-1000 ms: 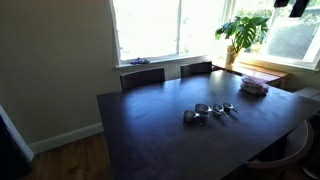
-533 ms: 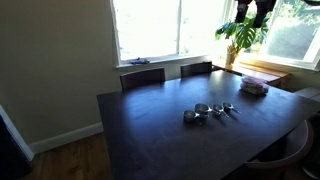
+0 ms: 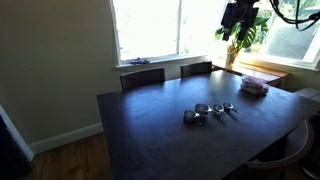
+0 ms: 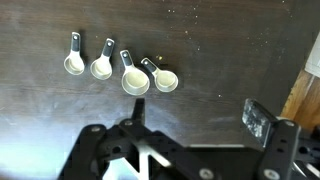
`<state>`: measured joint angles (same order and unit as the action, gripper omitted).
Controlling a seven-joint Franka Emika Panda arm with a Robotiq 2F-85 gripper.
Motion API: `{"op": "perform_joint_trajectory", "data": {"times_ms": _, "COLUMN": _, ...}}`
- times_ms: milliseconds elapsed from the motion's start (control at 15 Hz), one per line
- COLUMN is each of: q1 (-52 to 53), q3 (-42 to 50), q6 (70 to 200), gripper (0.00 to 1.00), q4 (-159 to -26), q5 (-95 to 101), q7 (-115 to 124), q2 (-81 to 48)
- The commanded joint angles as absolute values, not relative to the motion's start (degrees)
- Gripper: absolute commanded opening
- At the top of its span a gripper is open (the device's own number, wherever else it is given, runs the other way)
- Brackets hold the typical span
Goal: Stack the cups
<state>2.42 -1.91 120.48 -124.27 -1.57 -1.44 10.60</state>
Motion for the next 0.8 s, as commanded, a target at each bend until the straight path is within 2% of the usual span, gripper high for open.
{"op": "perform_joint_trajectory", "data": {"times_ms": 0, "q1": 2.2, "q3": -1.8, "q6": 120.9, "gripper": 1.00, "q4": -124.2, "q5": -1.4, "q7": -1.7, "q2": 9.9}}
{"op": "perform_joint_trajectory", "data": {"times_ms": 733, "q1": 1.5, "q3": -0.7, "q6": 123.8, "gripper": 1.00, "q4": -124.8, "q5": -1.7, "q7": -4.5, "q2": 7.2}}
